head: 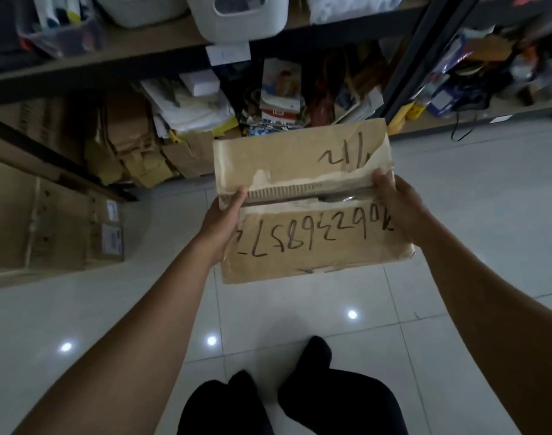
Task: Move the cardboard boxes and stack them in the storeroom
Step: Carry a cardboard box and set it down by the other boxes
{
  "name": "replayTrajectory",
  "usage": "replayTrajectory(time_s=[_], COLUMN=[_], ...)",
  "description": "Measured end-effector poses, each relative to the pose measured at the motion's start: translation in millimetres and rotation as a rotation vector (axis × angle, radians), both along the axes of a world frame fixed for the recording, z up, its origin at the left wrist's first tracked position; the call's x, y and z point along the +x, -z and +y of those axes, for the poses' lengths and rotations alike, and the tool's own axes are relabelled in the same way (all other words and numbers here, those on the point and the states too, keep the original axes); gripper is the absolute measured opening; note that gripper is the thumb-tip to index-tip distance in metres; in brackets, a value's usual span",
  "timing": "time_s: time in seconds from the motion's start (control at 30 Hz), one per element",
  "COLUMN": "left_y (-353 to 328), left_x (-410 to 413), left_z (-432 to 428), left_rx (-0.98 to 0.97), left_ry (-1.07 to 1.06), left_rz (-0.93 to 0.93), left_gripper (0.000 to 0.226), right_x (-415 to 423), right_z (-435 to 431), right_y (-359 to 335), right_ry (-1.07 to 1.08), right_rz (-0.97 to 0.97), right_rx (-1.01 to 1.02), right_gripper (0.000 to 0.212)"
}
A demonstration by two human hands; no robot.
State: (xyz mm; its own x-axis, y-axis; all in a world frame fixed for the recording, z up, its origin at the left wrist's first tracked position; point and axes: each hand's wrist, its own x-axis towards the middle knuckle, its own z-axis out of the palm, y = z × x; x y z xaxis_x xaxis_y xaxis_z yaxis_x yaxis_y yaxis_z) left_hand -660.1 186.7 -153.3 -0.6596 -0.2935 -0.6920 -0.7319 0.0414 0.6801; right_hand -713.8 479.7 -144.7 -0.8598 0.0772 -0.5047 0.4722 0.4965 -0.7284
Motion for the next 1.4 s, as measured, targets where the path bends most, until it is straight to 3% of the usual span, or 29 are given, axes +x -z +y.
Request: replayTrajectory(time_s=[0.1,0.4,0.53,0.73,0.9,1.07,1.4], left_y=[-43,-210,-261,-319,-342,-352,-352], left_x=[12,86,135,244,341,425,540], left_z=[-13,-87,-131,-190,-242,-316,-541], left_rx=[-0.002,-0.048,-0.091,-0.156,-0.23,-0.313,-0.371], left_ry=[-0.031,-0.174,-0.254,-0.475,-0.654,-0.782,-0.768], left_rz=[0.04,0.179,0.199,0.242,0.225,0.21,0.224], left_gripper=[0.073,0.053,0.065,0.05,0.038,0.043,0.041], right_x=[7,45,67,125,176,234,342], right_z=[-14,-97,-147,-239,-335,-444,-674], right_y=[-44,-205,-249,-293,-320,-335,-316], right_ry=[-0.02,-0.173,-0.279,-0.547,-0.719,-0.863,-0.882], right_rz=[0.032,0.193,0.225,0.293,0.31,0.38,0.291], right_rx=[-0.007,0.009,0.022,0.052,0.039,-0.038,-0.041], right_gripper=[0.046,0.051,0.058,0.066,0.065,0.054,0.058])
